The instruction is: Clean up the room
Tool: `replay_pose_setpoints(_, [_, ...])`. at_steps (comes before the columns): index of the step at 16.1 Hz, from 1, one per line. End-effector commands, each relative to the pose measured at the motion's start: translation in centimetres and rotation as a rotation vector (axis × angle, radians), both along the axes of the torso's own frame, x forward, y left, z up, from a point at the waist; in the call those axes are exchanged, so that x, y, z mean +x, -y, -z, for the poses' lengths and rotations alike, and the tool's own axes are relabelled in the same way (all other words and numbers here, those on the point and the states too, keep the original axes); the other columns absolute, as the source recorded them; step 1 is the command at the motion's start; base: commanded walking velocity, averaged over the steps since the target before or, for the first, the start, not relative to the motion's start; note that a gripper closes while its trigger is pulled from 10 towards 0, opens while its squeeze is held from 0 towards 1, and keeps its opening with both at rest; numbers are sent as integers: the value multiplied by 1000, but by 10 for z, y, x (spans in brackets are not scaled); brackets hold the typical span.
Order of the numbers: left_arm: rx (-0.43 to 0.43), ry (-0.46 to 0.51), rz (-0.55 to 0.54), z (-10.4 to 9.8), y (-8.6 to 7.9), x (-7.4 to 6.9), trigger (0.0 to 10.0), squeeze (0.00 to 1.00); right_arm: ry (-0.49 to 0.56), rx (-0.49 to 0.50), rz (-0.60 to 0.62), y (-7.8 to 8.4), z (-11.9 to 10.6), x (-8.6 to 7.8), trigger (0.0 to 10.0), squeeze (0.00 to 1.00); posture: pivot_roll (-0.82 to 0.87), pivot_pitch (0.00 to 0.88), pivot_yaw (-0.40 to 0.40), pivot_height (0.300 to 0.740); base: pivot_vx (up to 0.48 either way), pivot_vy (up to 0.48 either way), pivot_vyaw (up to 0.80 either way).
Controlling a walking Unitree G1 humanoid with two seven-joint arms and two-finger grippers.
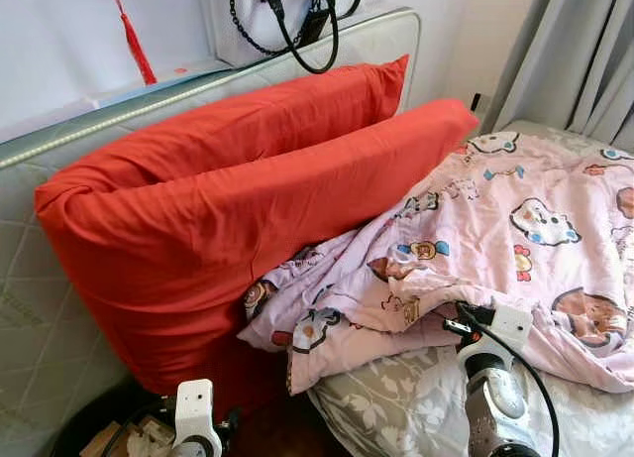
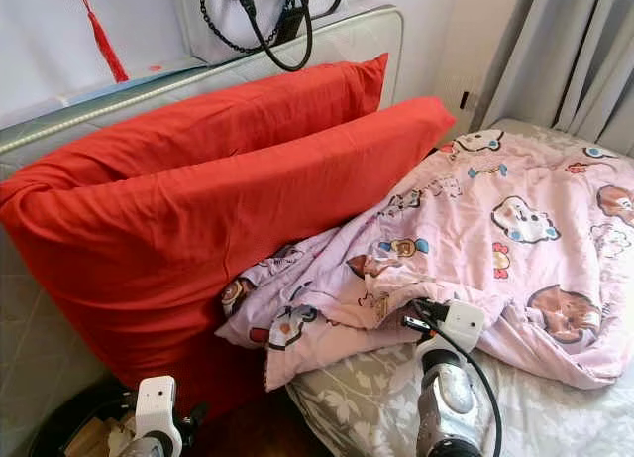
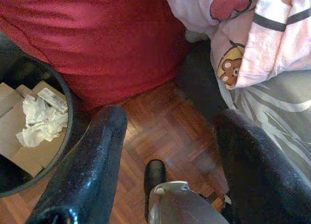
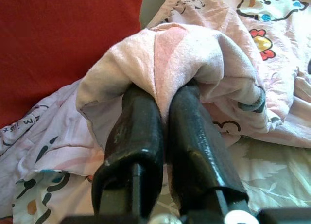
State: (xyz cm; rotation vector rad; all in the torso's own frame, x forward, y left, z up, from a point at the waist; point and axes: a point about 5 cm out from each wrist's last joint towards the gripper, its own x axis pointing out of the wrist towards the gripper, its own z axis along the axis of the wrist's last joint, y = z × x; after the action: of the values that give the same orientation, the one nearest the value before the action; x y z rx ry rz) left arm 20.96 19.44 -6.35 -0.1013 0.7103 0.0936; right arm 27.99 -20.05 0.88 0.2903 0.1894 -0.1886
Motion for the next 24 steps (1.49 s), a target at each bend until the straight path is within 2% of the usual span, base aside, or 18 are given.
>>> replay_pose_setpoints(1, [13,-32,8,3,-5,-6,10000,0,18,-5,24,5,-5,3,10000,0,110,0,8,740,0,0,0])
replay_pose_setpoints(4, [16,-40,6,4,-8,-7,10000,0,20,-25,40,9,-6,3,10000,0,118,0,12,740,0,0,0])
replay_pose_setpoints(15, [15,-56,20,4,-10,-7,10000,0,32,-53,69,15,-10,5,10000,0,121,8,20,740,-268,0,0])
replay_pose_setpoints(18, [14,-57,26,4,-8,-6,10000,0,37,-79,102,22,-13,5,10000,0,122,7,20,740,-270,0,0])
replay_pose_setpoints(20, [13,-59,29,4,-8,-7,10000,0,49,-116,168,36,-19,5,10000,0,125,2,18,740,-272,0,0])
replay_pose_setpoints(24, [14,-59,28,4,-8,-7,10000,0,74,-135,203,45,-26,8,10000,0,125,0,18,740,-274,0,0])
